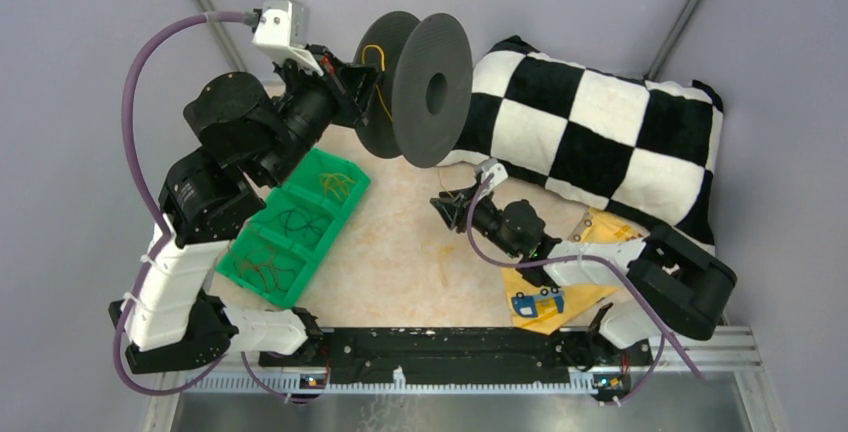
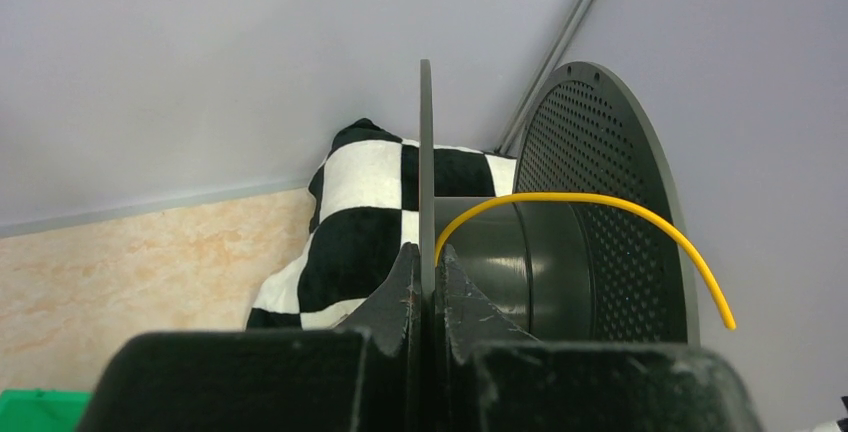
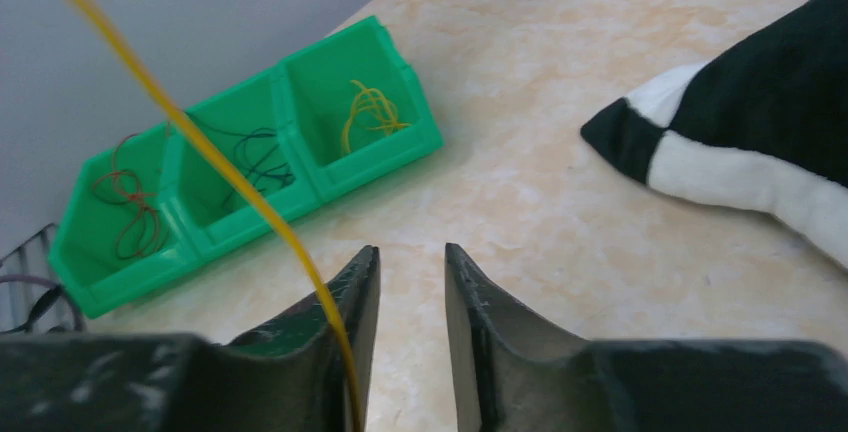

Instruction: Wrap the cables

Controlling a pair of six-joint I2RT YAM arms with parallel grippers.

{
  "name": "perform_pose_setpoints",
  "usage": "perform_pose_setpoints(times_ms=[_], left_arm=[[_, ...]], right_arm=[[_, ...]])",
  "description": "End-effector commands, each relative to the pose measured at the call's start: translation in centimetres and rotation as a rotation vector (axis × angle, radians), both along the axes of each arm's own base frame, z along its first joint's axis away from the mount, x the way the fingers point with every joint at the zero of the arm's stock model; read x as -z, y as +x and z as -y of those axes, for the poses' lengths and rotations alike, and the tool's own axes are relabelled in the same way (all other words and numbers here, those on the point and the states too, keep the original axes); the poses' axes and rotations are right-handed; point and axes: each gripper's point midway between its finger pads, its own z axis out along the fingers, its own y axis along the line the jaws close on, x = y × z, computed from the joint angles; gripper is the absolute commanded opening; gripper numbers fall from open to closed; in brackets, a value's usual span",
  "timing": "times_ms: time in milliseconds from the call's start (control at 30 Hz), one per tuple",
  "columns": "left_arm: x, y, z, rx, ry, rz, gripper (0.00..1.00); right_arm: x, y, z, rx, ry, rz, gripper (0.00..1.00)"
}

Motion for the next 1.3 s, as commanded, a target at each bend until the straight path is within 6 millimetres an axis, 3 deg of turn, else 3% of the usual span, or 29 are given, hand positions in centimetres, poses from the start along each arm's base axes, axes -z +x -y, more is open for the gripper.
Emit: perform_pose_setpoints(times_ms=[0,67,200,300,333,400,633,767,867,1033,1167,1267], left_arm=[[-4.8,-1.8,-2.0,0.013,-0.143,0.093,0.0],[-4.7,-1.8,-2.4,-0.006,-0.139,0.092,0.0],[-4.4,-1.6,-3.2,-0.043,-0.132,0.092,0.0],[-3.8,-1.2,-3.3,-0.065,-0.119,0.08,0.0],[-3.5,-1.1,-3.1,-0.066,-0.111,0.076,0.0],[-3.2,-0.9,-2.8,-0.062,-0.106,0.073,0.0],[-2.3,-0.7,-2.2,-0.052,-0.085,0.056,0.0],[-0.9,-0.3,-1.8,-0.055,-0.021,0.033,0.0],[1.7,-0.5,0.7,0.061,0.116,0.012,0.0],[8.9,-1.1,6.2,0.309,0.309,-0.078,0.0],[13.4,-2.1,9.6,0.481,0.356,-0.098,0.0],[16.4,-1.9,10.4,0.526,0.427,-0.107,0.0]], right_arm=[[-4.1,2.3,0.8,0.149,0.164,0.041,0.12],[-3.4,2.4,1.9,0.192,0.166,0.02,0.06],[-2.4,1.8,4.9,0.271,0.167,0.005,0.11],[-2.2,0.8,6.4,0.279,0.162,0.004,0.25],[-2.3,0.5,6.6,0.268,0.158,0.005,0.21],[-2.4,0.0,6.8,0.253,0.15,0.003,0.0],[-3.2,-0.3,8.2,0.287,0.149,0.01,0.0],[-3.3,0.1,11.0,0.399,0.134,0.002,0.0],[-4.2,0.2,14.9,0.513,0.131,0.001,0.0],[-6.5,-0.3,20.5,0.597,0.148,-0.016,0.0],[-8.7,-1.2,22.5,0.632,0.099,-0.015,0.0],[-9.9,-1.9,22.7,0.614,0.032,-0.029,0.0]])
